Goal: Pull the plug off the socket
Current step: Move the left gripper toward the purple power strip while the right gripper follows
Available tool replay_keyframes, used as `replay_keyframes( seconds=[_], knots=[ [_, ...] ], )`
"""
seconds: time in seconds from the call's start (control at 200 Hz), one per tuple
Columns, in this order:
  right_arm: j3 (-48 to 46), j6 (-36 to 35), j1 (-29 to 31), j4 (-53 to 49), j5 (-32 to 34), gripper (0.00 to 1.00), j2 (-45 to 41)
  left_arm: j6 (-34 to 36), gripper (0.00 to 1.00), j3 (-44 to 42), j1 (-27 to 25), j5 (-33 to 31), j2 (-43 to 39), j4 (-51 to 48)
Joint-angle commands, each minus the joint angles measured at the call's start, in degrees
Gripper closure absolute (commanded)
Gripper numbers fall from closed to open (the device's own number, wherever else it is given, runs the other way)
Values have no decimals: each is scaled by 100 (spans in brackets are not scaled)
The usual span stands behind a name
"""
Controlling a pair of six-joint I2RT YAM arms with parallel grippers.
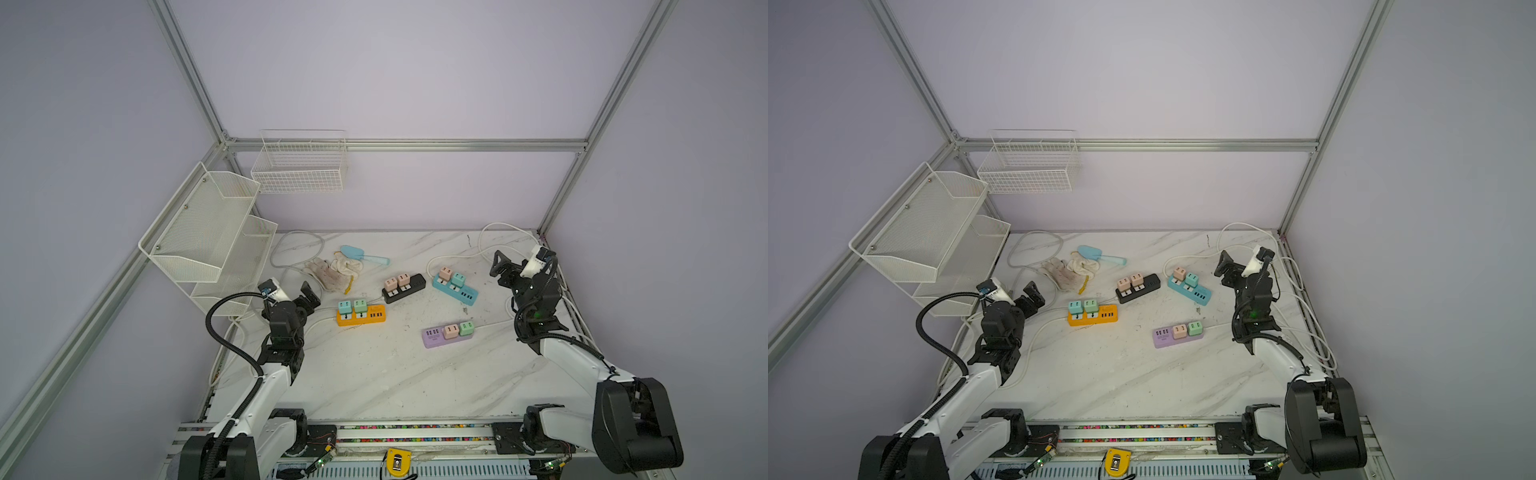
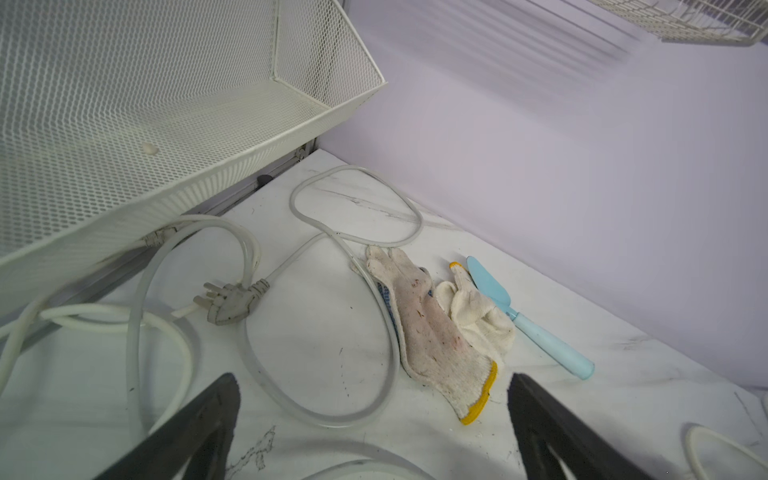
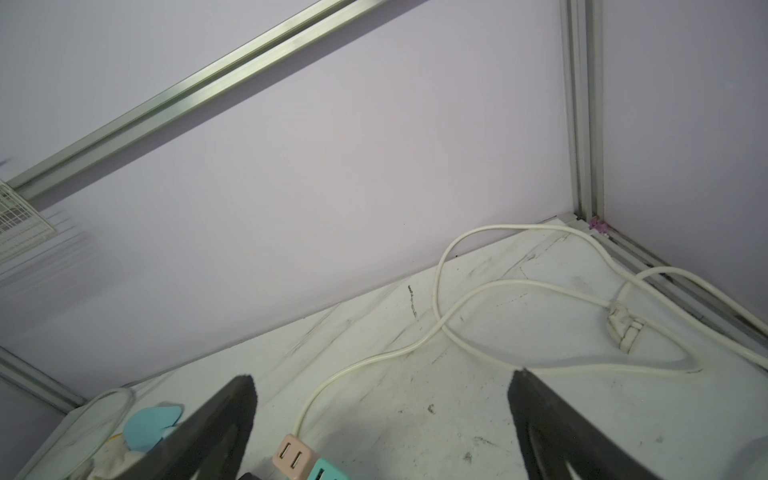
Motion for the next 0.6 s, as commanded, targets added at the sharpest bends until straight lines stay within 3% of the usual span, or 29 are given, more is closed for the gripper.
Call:
replay_keyframes(
  seconds=[0.0, 0.17, 0.34, 0.45, 0.595],
  knots=[
    [-28, 1001, -8, -755, -390, 3, -74, -802, 0, 256, 118, 411, -25, -358],
    [610, 713, -1, -1896, -1264, 2, 217, -958, 0, 762, 130, 1668, 97, -1011],
    [937, 745, 61, -2793, -1306, 3, 368, -1303, 0, 817, 60, 2967, 98, -1098],
    [931, 834, 180, -2978, -1657, 2, 376, -1351, 0, 923, -214, 3288, 5, -1455],
    [948, 1036, 595, -3603, -1280, 2, 190, -1306, 0, 1116, -860, 3171, -174, -2120]
  ],
)
